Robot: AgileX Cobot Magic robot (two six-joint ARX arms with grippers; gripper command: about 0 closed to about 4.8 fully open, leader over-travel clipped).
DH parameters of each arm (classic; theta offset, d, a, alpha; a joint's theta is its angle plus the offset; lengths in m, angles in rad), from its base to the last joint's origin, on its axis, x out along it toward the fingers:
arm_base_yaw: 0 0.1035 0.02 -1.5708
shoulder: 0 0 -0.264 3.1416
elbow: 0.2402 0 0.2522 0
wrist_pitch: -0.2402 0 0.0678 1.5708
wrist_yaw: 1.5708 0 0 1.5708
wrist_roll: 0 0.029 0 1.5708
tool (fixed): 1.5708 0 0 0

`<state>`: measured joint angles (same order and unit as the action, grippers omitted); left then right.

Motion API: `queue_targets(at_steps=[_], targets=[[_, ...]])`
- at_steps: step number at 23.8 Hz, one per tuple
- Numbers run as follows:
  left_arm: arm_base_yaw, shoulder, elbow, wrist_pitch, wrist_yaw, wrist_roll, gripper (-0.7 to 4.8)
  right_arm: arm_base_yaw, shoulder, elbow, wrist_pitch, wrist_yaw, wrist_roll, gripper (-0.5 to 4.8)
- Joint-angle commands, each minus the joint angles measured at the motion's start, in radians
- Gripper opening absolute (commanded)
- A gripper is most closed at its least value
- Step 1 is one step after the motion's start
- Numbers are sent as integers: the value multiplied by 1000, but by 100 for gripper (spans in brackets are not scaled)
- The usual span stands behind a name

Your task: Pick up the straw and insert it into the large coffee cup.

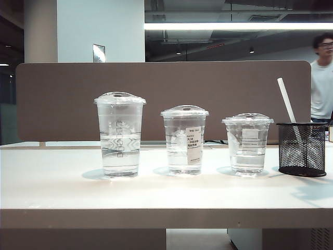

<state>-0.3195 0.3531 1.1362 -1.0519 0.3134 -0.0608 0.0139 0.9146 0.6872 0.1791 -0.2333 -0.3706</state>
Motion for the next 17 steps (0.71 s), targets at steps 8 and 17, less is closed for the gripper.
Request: queue_targets(at_steps=[8, 17], targets=[[-1, 1, 4, 10, 5, 0, -4, 24, 280, -185, 301, -82, -19, 235], [-1, 1, 4, 11, 5, 0, -4, 24, 315, -185, 325, -110, -109, 247]])
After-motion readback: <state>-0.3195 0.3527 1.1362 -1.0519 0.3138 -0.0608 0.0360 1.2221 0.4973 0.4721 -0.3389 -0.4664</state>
